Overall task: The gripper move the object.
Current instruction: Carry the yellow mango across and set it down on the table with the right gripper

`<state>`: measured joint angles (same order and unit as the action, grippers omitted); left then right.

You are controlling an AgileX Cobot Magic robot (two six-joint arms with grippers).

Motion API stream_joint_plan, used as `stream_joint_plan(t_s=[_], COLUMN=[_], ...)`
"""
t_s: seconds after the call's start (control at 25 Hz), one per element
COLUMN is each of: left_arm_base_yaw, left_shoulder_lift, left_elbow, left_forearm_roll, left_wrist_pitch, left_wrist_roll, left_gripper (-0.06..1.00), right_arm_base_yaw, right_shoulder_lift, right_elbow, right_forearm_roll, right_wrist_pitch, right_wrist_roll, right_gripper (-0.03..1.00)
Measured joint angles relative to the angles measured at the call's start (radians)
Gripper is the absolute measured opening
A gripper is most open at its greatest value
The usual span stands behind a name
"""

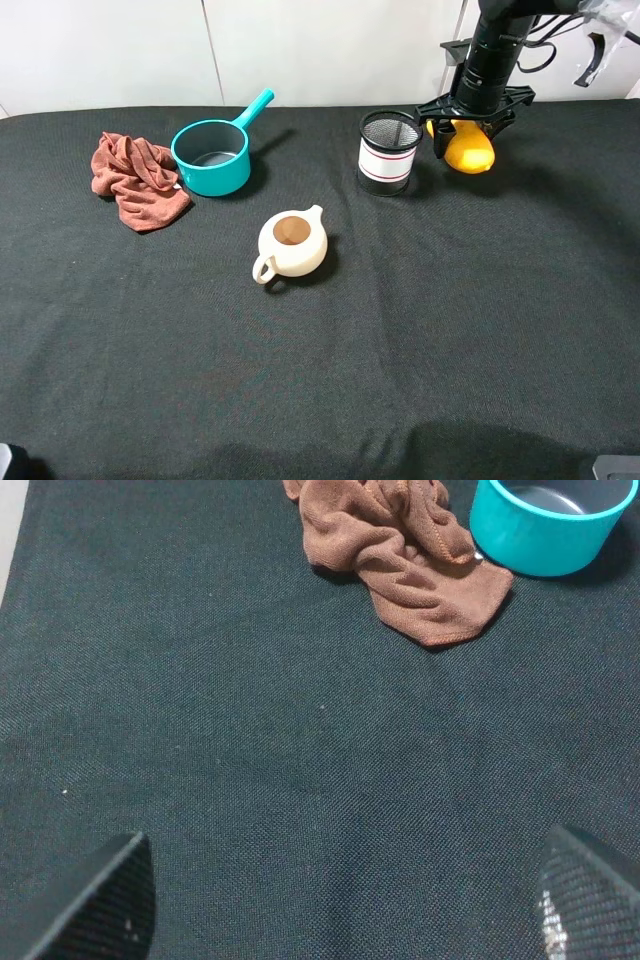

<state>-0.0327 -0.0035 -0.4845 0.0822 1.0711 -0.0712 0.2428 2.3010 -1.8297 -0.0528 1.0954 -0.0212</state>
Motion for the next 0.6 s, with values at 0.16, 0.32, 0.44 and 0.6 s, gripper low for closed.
stream_joint_plan(t_s=[0.16,0.32,0.44,0.6], left_arm_base_yaw=[0.0,0.0,0.0,0.0], left_shoulder_lift=[0.0,0.0,0.0,0.0], left_elbow=[0.0,0.0,0.0,0.0], left_forearm_roll=[0.0,0.0,0.0,0.0], left_wrist_pitch=[0.0,0.0,0.0,0.0], left_wrist_roll=[0.0,0.0,0.0,0.0], left_gripper=[0.76,0.76,0.76,0.76], right_arm_base_yaw=[0.0,0.0,0.0,0.0], right_shoulder_lift=[0.0,0.0,0.0,0.0], right_elbow=[0.0,0.0,0.0,0.0], right_forearm_roll=[0.0,-0.001,-0.001,-0.001], right_wrist_pitch=[0.0,-0.002,-0.004,-0.004], right_wrist_roll=[0.0,0.0,0.0,0.0], right_gripper=[0.47,0.47,0.47,0.47])
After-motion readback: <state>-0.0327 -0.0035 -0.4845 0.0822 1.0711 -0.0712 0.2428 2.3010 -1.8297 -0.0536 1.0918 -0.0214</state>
